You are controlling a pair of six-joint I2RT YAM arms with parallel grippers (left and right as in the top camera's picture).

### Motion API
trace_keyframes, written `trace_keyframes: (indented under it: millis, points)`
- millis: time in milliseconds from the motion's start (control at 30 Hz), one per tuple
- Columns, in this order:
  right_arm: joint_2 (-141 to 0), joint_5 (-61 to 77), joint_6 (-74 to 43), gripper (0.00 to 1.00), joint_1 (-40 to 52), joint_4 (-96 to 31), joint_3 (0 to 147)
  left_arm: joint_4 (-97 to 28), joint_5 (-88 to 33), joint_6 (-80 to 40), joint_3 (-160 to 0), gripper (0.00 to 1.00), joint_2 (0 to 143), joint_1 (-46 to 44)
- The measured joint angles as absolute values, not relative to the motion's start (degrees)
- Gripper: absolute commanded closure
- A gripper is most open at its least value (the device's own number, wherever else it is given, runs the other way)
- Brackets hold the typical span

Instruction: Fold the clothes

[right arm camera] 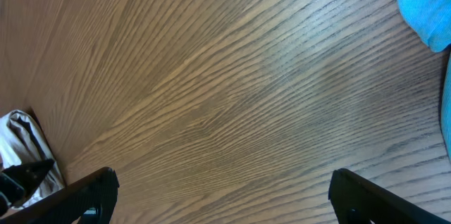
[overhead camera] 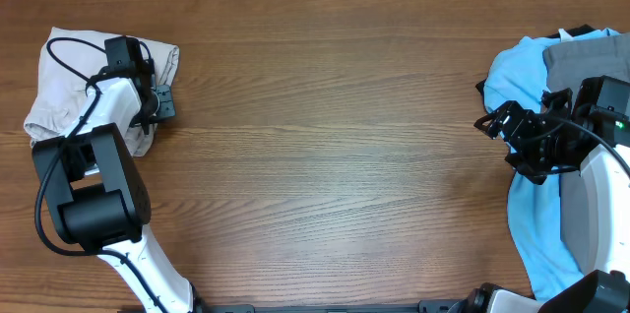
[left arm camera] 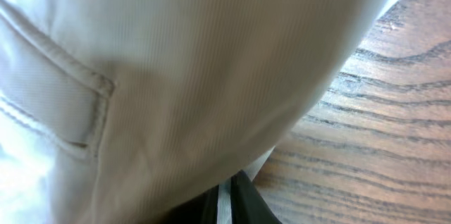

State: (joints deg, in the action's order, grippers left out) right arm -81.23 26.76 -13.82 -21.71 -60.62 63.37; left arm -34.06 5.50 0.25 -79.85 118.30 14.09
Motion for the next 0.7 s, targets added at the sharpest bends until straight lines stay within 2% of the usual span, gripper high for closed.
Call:
trace_keyframes:
  millis: [167, 300, 367, 433, 500, 567, 600, 700]
  points:
    - [-81.23, 26.74, -13.80, 0.00, -21.71, -60.58, 63.37, -38.63, 3.73, -0.47, -83.88, 0.74, 115.66, 14.11]
    - [-81.23, 26.76, -13.85, 0.00, -21.71, -60.62, 63.37, -39.94, 2.15, -3.07, -85.34, 0.71, 106.04, 13.52]
    - [-81.23, 26.76, -13.85, 0.00, -21.71, -60.60, 63.37, -41.12, 1.67, -4.12, -86.50, 0.67, 99.09, 12.64]
    - [-81.23, 26.74, -13.82, 0.00, -21.71, -60.62, 63.37, -42.83, 1.30, -4.58, -87.20, 0.54, 93.49, 11.57]
    - [-81.23, 26.74, -13.82, 0.00, -21.71, -60.60, 63.37, -45.21, 1.06, -5.06, -87.61, 0.32, 88.20, 10.39]
    - [-81.23, 26.74, -13.82, 0.00, -21.71, -60.60, 63.37, -46.89, 0.64, -5.80, -87.81, 0.15, 84.86, 9.47]
    - [-81.23, 26.76, -13.85, 0.00, -21.71, -60.60, 63.37, -47.70, 0.54, -5.91, -87.85, 0.00, 83.81, 9.28]
    - [-81.23, 26.74, -13.82, 0.00, -21.71, -60.62, 63.37, -50.83, 0.43, -6.24, -87.85, 0.00, 82.61, 9.19]
